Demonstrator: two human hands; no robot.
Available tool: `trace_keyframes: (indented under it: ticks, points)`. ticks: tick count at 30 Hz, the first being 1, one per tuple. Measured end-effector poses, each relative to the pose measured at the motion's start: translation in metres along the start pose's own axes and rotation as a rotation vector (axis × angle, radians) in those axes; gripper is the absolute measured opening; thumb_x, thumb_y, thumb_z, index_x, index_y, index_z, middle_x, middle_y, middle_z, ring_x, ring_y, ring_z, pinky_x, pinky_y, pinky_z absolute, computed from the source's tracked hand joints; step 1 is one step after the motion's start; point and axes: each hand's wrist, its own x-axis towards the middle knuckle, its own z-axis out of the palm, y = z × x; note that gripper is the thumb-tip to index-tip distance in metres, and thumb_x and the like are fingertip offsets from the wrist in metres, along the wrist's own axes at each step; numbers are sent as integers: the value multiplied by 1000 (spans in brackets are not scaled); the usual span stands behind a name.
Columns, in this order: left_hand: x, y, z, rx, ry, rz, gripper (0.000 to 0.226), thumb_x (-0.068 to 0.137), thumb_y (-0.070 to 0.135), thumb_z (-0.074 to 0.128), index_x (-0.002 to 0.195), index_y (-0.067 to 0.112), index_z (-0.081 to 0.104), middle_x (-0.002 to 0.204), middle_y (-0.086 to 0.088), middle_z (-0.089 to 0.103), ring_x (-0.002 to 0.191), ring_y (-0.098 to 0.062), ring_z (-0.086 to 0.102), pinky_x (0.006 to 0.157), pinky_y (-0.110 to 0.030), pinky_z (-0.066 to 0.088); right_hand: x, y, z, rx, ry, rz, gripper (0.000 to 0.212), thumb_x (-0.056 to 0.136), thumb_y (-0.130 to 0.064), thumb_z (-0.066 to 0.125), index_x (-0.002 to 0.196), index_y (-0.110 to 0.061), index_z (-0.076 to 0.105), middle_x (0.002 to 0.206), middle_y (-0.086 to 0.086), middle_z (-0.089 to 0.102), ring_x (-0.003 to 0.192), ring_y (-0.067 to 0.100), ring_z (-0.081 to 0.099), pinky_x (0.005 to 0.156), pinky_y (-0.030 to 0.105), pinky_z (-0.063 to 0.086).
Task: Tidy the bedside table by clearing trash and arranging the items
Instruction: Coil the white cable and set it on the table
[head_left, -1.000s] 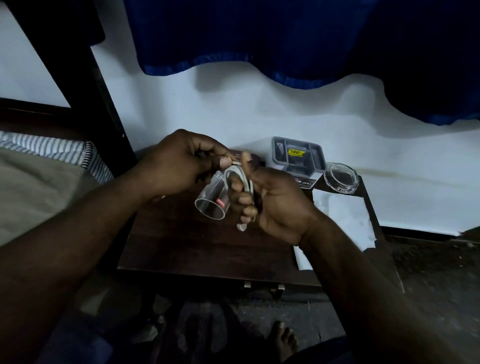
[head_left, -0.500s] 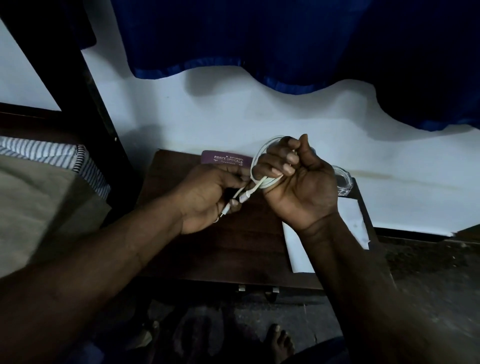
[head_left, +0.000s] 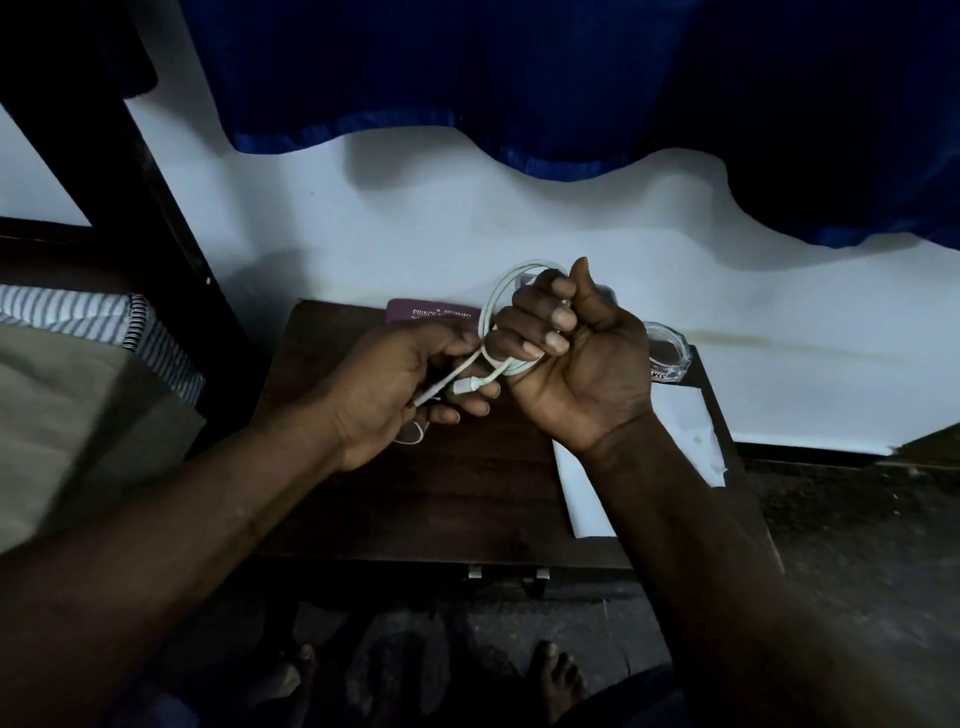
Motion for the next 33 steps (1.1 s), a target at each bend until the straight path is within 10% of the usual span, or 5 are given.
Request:
trace_keyframes:
  ticks: [3, 19, 25, 33]
  points:
    - [2, -3, -1, 68, 25, 72, 44, 93, 48, 64, 105, 8, 78, 90, -12, 77, 66, -17, 70, 55, -23, 49, 1, 1, 0, -4, 5, 14, 49, 110, -43, 27, 78, -15, 50, 55, -5, 44, 45, 8, 40, 53, 24, 35]
    - [11, -8, -15, 193, 106, 56, 22, 91, 31, 77, 91, 10, 72, 67, -1, 70, 49, -10, 62, 49, -26, 52, 11, 13, -3, -381, 474, -42, 42, 109, -37, 44, 85, -7, 62, 59, -4, 39, 48, 6, 39, 46, 20, 40]
    - [5, -2, -16, 100, 5, 43, 50, 77, 29, 80, 114, -2, 69, 108, -28, 72, 85, -29, 57, 59, -27, 38, 12, 14, 1, -456, 484, -45, 39, 109, -35, 44, 84, -9, 58, 57, -4, 35, 42, 5, 32, 39, 19, 34]
    - [4, 2, -20, 161, -46, 16, 18, 87, 36, 73, 94, 22, 81, 74, 5, 73, 59, -7, 64, 61, -29, 44, 13, 18, -1, -749, 531, -138, 39, 110, -36, 44, 85, -9, 57, 47, -7, 45, 47, 14, 50, 41, 23, 33]
